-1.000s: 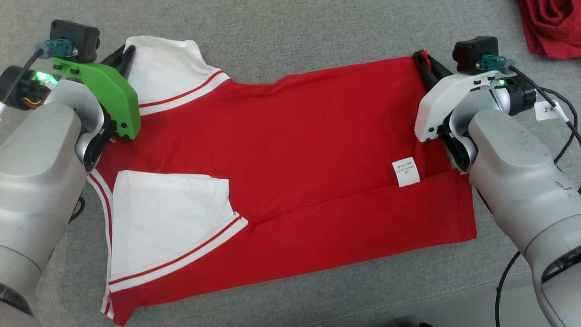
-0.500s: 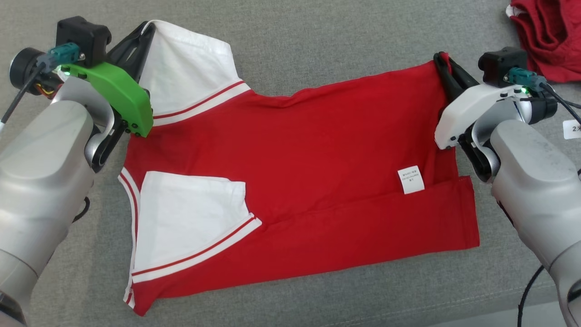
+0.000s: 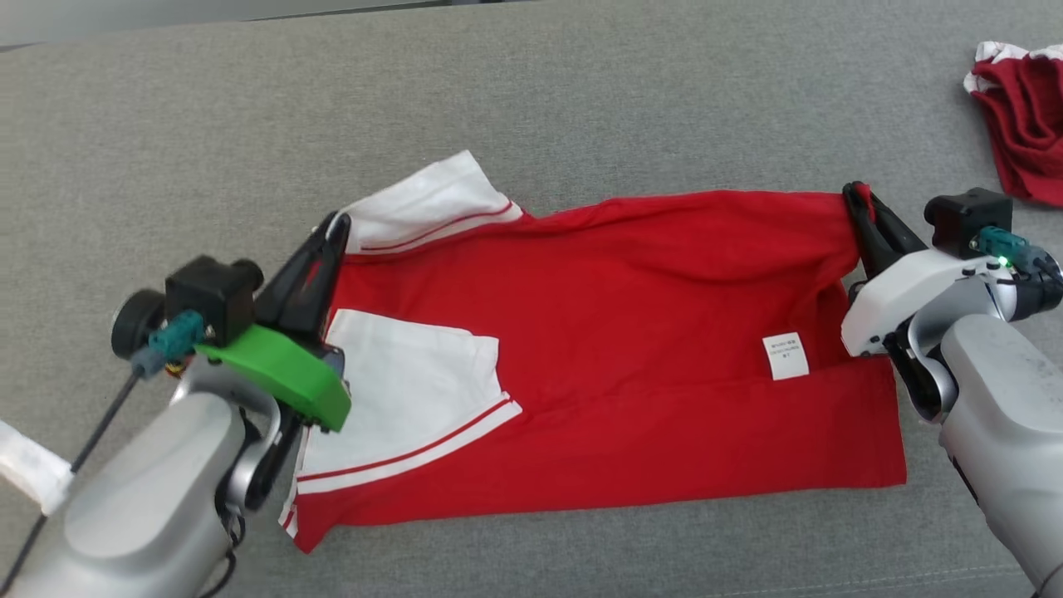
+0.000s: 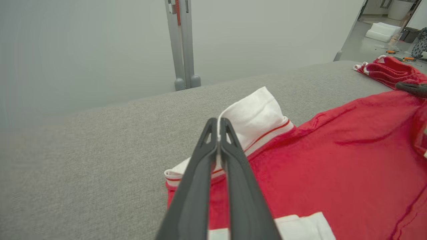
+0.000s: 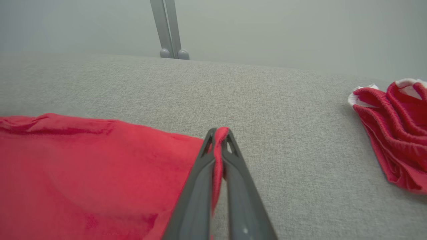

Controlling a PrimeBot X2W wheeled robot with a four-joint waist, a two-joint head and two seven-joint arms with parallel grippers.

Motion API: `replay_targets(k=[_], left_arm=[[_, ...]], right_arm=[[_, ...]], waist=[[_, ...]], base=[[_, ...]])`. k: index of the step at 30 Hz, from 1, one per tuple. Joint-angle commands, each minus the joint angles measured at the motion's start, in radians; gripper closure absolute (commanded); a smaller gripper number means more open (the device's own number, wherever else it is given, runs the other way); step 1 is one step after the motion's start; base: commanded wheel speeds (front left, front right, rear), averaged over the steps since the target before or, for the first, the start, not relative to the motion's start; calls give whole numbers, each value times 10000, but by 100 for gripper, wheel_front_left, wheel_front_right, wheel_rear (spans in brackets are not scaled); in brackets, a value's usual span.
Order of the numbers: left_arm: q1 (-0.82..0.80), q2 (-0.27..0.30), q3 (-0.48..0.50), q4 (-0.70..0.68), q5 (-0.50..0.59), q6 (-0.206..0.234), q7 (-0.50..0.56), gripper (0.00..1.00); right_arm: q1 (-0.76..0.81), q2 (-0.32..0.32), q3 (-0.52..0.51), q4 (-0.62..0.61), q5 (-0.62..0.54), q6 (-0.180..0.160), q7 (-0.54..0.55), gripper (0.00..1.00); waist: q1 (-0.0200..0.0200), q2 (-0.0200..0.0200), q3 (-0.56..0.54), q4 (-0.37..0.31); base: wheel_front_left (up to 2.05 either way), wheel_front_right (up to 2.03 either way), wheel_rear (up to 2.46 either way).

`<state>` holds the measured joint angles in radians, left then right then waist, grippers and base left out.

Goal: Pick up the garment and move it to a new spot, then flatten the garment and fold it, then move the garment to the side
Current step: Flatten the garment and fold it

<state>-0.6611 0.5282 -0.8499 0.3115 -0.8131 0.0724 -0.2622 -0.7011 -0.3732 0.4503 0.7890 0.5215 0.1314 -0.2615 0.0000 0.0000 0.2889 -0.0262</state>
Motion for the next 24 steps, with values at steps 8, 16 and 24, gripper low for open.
replay_targets(k=[8,16,24], left_arm=[[2481,-179,781,-1465,584,749,-24,100],[4231,-647,1398,-2186,763,1029,-25,100],[5220,-1093,2334,-2004,1145,895,-24,67]], right_arm=[[1466,-54,-1038,-953,-405,-18,-45,100],[2500,88,-1809,-1643,-419,-18,-45,100],[3430,318,-2381,-2512,-403,-18,-46,0]], waist=[[0,0,-504,345],[0,0,-675,283],[0,0,-956,262]], base=[[0,0,0],[0,0,0],[0,0,0]])
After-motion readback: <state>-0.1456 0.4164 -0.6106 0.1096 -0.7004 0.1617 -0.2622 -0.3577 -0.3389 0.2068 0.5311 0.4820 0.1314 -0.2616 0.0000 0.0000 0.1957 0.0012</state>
